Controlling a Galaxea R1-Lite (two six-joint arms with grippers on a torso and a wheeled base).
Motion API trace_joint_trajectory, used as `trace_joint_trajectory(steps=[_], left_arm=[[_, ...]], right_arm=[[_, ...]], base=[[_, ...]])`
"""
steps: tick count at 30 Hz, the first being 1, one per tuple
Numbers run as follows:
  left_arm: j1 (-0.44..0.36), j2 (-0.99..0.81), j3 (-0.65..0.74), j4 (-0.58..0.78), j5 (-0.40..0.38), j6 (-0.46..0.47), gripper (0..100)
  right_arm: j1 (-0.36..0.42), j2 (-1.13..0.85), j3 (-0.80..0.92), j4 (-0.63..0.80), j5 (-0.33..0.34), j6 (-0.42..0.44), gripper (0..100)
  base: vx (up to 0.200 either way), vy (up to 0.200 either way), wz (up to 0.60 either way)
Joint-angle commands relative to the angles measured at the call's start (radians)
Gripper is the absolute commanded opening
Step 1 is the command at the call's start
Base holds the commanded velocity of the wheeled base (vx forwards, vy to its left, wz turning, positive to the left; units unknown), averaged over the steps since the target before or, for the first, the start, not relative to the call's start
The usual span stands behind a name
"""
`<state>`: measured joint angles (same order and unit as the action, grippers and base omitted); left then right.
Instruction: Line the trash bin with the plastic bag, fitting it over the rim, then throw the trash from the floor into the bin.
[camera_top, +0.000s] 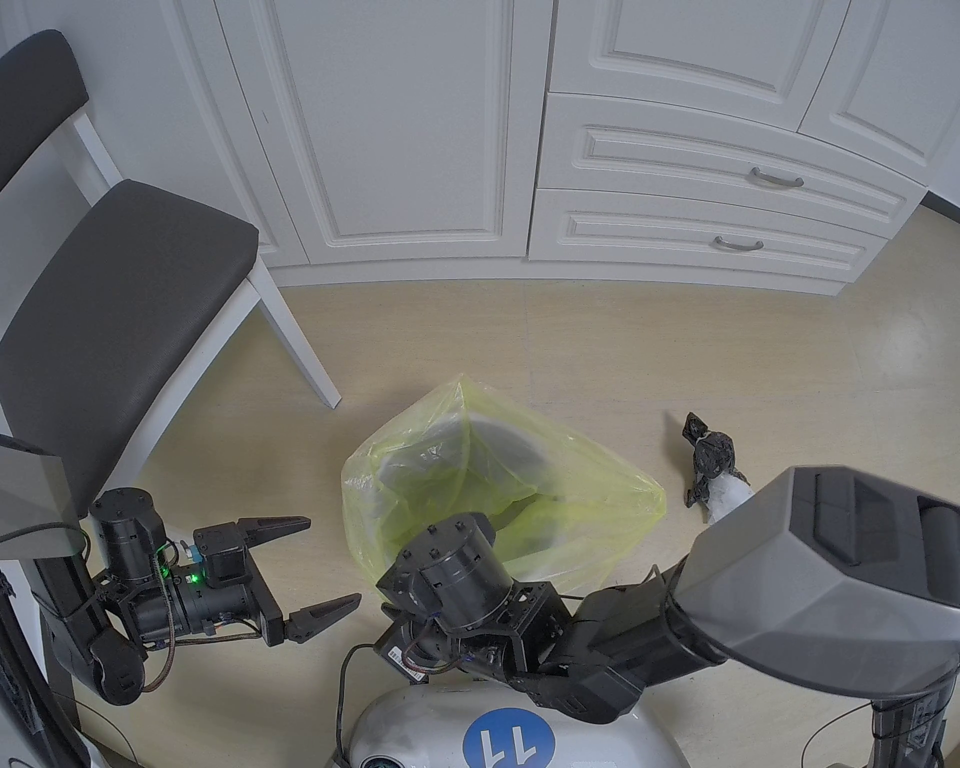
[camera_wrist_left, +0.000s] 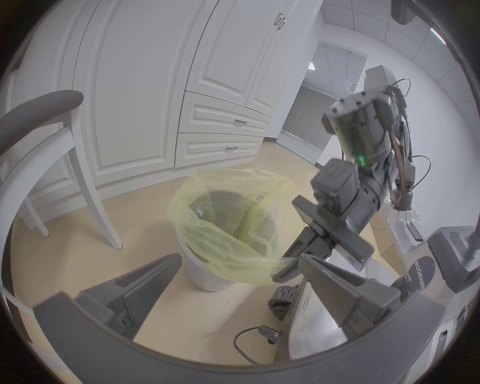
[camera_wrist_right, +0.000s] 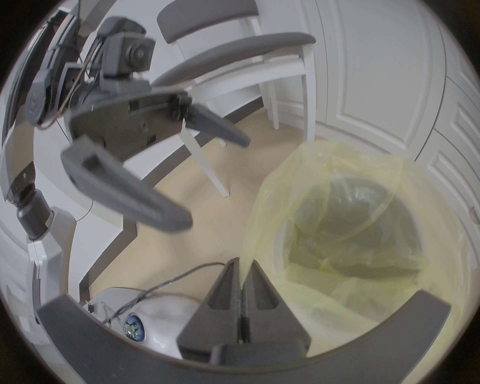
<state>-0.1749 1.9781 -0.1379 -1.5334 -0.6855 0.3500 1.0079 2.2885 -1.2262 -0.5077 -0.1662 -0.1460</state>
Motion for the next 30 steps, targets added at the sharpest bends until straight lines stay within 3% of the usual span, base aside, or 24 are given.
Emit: trace_joint_trajectory(steps=[1, 15, 21, 22, 30], left_arm=[[-0.002, 0.004, 0.0, -0.001, 0.0, 0.0, 100], [-0.009, 0.033, -0.009, -0.001, 0.0, 0.001, 100], [-0.018, 0.045, -0.02, -0.001, 0.0, 0.0, 100], [-0.029, 0.061, -0.019, -0.001, 0.0, 0.0, 100], [-0.029, 0.085, -0.025, -0.001, 0.0, 0.003, 100]], right_arm=[[0.0, 0.045, 0.022, -0.002, -0.001, 0.008, 0], [-0.025, 0.062, 0.053, -0.037, -0.003, 0.005, 0], [0.008, 0.054, 0.099, -0.104, -0.001, -0.006, 0], [0.012, 0.055, 0.103, -0.112, -0.001, -0.004, 100], [0.041, 0.046, 0.157, -0.219, -0.015, 0.065, 100]], base=[[0.0, 0.0, 0.0], [0.0, 0.0, 0.0], [0.0, 0.0, 0.0], [0.0, 0.0, 0.0], [0.0, 0.0, 0.0]])
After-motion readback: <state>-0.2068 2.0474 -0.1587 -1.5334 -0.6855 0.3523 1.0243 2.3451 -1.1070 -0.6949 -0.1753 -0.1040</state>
